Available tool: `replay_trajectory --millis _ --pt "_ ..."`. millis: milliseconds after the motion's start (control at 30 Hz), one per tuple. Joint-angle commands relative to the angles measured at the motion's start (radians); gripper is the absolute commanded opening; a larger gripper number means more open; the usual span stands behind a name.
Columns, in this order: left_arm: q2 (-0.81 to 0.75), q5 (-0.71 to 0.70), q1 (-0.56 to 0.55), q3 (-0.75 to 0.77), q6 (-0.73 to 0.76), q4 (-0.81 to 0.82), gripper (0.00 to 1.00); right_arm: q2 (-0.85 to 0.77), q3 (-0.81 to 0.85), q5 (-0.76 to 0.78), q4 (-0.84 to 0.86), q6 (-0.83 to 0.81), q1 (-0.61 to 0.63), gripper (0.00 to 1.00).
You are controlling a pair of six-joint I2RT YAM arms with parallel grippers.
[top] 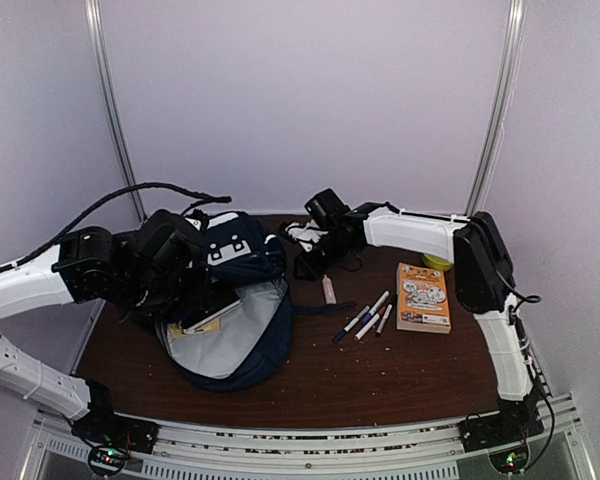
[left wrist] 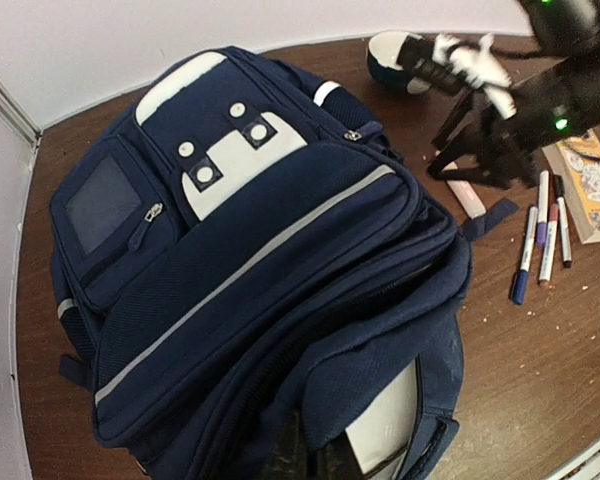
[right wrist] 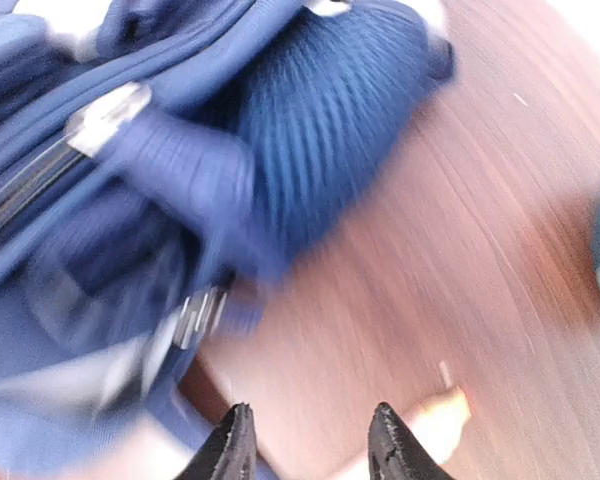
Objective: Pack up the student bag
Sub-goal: Place the largest pocket of the bag in the student bag.
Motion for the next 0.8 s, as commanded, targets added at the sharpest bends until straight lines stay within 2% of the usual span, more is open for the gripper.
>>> replay_trajectory --millis 0,100,200,300,533,633,767 --pt "0.039 0.077 -0.002 -0.035 0.039 0.112 0.05 -0.300 -0.201 0.016 0.074 -0.040 -0.030 0.41" --pt "0.090 0.196 -0.002 -0.031 0.072 0.136 0.19 -0.439 -0.343 0.010 0.069 -0.035 -0.048 0.43" --pt "0.140 0.284 -0.002 0.001 0.103 0.116 0.37 -0.567 -0.451 -0.022 0.049 -0.003 -0.079 0.44" --pt "0.156 0.312 -0.002 0.032 0.134 0.105 0.47 -0.694 -0.562 -0.032 0.038 0.006 -0.122 0.45" --pt "0.245 0.314 -0.002 0.204 0.248 0.109 0.57 -0.922 -0.780 0.018 -0.034 -0.048 -0.245 0.48" --pt "0.311 0.312 -0.002 0.263 0.273 0.154 0.58 -0.975 -0.864 0.048 -0.049 -0.089 -0.296 0.49" --pt "0.407 0.326 0.000 0.314 0.264 0.243 0.59 -1.011 -0.934 0.124 -0.068 -0.164 -0.305 0.51"
